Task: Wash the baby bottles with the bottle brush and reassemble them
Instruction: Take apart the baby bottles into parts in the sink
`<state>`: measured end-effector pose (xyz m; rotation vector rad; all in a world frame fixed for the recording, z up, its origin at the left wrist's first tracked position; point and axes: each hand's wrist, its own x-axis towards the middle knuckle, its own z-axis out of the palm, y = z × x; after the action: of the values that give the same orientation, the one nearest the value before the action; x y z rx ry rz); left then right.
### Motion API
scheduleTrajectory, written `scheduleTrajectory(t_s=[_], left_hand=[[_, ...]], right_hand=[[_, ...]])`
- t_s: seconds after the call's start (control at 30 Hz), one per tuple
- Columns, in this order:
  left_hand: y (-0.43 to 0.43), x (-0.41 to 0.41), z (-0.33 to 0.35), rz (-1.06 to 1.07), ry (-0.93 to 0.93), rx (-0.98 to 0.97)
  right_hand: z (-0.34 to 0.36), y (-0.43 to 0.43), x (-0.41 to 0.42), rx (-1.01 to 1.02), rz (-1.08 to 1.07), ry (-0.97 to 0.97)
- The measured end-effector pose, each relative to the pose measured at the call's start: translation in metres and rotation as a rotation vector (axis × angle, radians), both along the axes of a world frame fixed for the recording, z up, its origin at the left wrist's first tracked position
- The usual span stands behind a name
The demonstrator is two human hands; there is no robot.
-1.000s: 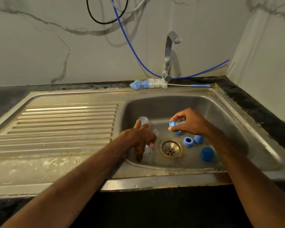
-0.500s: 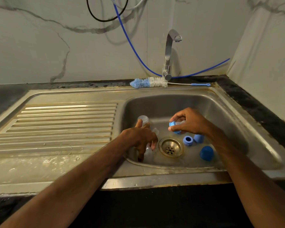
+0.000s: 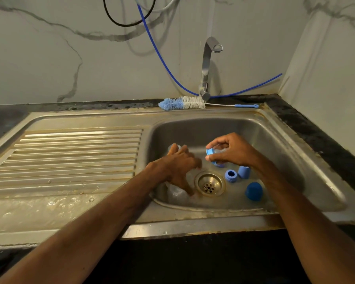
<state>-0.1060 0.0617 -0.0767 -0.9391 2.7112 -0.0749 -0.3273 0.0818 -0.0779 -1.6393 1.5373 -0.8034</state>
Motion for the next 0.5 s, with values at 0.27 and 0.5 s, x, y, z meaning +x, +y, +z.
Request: scheduleTrajectory(t_s=[0.27, 0.5], left_hand=[[-0.005, -0.030, 0.001, 0.194, 1.006, 0.182], [-0.019, -0.039, -0.002, 0.308, 1.226, 0.365]], right_hand=[[0.021, 0.008, -0.006, -0.022, -0.118, -0.336], [0.023, 0.010, -0.010, -0.023, -0.154, -0.460]])
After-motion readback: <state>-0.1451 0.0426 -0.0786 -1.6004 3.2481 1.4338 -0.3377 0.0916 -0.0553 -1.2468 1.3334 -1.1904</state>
